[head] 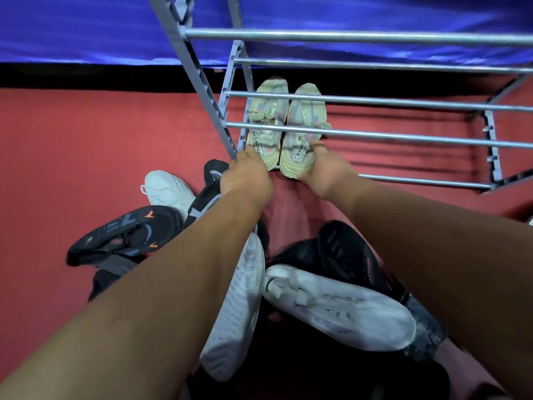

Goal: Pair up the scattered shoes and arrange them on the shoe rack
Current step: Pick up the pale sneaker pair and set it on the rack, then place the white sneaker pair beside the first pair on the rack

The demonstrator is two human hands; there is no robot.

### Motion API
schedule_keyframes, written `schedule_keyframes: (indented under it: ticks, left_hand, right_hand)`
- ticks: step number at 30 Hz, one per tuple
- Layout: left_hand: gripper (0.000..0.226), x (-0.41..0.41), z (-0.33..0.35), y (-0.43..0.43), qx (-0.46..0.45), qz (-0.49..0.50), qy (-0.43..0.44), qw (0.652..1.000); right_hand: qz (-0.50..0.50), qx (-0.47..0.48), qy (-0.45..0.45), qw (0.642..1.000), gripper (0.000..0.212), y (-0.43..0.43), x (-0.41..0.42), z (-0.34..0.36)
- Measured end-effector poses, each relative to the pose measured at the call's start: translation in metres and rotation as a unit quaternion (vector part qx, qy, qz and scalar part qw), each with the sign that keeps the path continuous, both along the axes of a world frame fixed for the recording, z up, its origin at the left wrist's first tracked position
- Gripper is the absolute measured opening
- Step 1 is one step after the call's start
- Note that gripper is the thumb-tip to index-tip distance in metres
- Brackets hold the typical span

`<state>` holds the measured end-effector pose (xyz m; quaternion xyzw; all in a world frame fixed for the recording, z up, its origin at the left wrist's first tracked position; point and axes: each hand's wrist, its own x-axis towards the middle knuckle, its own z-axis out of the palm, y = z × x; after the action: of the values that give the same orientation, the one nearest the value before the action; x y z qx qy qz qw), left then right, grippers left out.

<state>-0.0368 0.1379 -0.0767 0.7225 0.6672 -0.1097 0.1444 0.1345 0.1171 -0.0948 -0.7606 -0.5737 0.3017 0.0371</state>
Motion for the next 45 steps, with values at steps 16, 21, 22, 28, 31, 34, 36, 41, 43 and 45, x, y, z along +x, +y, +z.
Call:
schedule_keyframes:
  ticks: [16,21,22,28,31,34,36,41,43,45]
  left_hand:
    - [0.058,-0.008,0.005,-0.009,0.029,-0.051,0.006,0.998]
    - [0.023,-0.046,0.035,-0.033,0.071,-0.129,-0.102,0.984]
    - [0.027,-0.054,0.04,-0.042,0.069,-0.128,-0.119,0.982]
    - [0.032,-0.068,0.061,-0.108,0.011,-0.143,-0.141,0.98]
    - [0.036,-0.061,0.07,-0.151,-0.026,-0.112,-0.131,0.985]
    - [0.041,-0.058,0.069,-0.195,-0.055,-0.096,-0.132,0.985]
    - [0.038,-0.06,0.069,-0.228,-0.077,-0.077,-0.138,0.984]
    - [0.033,-0.063,0.063,-0.287,-0.096,-0.05,-0.085,0.99]
    - [0.032,-0.068,0.059,-0.298,-0.096,-0.051,-0.06,0.992]
    - [0.036,-0.076,0.052,-0.306,-0.103,-0.059,-0.043,0.992]
  right_hand:
    - [-0.032,0.055,0.034,0.997,0.076,-0.021,-0.006,-0.009]
    - [-0.041,0.026,0.03,0.998,0.059,-0.073,-0.005,0.011]
    - [-0.034,0.006,0.022,0.999,0.056,-0.086,-0.005,0.016]
    - [-0.006,-0.025,-0.017,1.0,0.039,-0.149,-0.003,0.063]
    - [-0.003,-0.021,-0.034,0.999,0.035,-0.182,-0.003,0.081]
    - [0.007,-0.054,-0.033,0.998,0.039,-0.216,-0.001,0.092]
    - [0.017,-0.089,-0.044,0.995,0.044,-0.24,-0.002,0.099]
    - [0.062,-0.137,-0.09,0.985,0.059,-0.288,-0.005,0.096]
    - [0.086,-0.128,-0.121,0.981,0.064,-0.299,-0.009,0.09]
    - [0.104,-0.112,-0.15,0.977,0.063,-0.302,-0.014,0.082]
